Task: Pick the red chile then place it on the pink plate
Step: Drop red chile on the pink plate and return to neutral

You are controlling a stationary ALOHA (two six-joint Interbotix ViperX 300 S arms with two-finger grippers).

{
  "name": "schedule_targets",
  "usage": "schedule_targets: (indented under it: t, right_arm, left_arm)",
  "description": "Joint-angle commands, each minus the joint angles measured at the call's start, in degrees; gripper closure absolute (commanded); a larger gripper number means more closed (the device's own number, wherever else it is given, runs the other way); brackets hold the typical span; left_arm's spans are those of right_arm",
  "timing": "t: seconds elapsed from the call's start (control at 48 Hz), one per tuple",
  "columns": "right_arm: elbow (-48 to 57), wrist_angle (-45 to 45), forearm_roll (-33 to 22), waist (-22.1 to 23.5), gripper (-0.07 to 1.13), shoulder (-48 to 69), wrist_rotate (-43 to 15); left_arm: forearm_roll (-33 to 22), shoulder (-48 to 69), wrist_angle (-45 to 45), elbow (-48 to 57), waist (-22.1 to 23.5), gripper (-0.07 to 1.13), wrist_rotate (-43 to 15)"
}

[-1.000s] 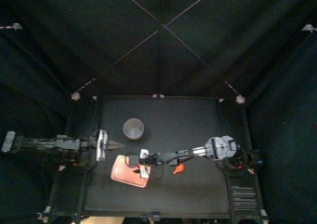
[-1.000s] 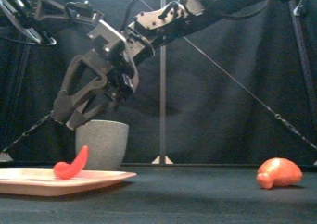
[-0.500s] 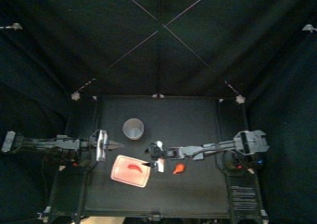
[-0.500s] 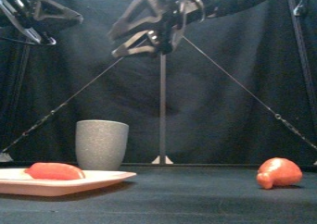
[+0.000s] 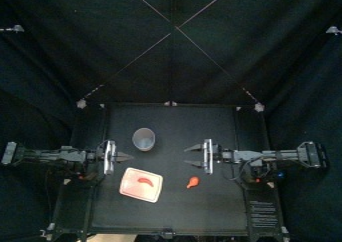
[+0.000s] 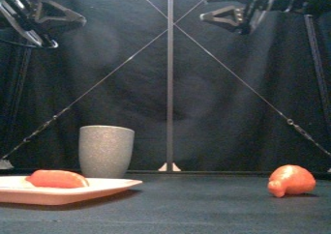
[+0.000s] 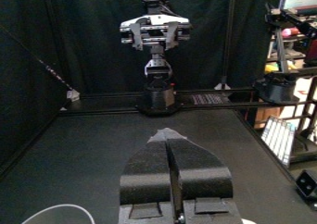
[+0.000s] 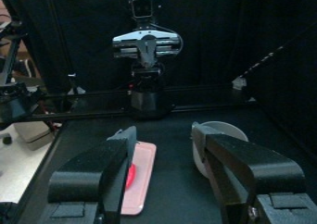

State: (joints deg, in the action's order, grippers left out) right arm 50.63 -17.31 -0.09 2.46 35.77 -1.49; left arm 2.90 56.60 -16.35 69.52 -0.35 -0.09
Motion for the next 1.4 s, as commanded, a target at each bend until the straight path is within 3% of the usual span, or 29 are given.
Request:
schedule_targets:
  t: [0.021,0.292,1.396]
  right_arm:
    - [5.36,-1.32,0.09,0.18,0.18,8.35,-0.44]
    - [12.39,-1.85,0.53,-0.26,0.18,21.36,-0.53]
    - [12.92,-1.76,-0.62,-0.44,0.18,20.83,-0.53]
  left_arm:
    - [0.18,0.00,-0.26,-0.79,-0.18,1.09,0.00]
    - [0.44,0.00,-0.26,-0.70,-0.18,1.09,0.00]
    - [0.88,0.09,-0.26,-0.35,-0.35,1.09,-0.09]
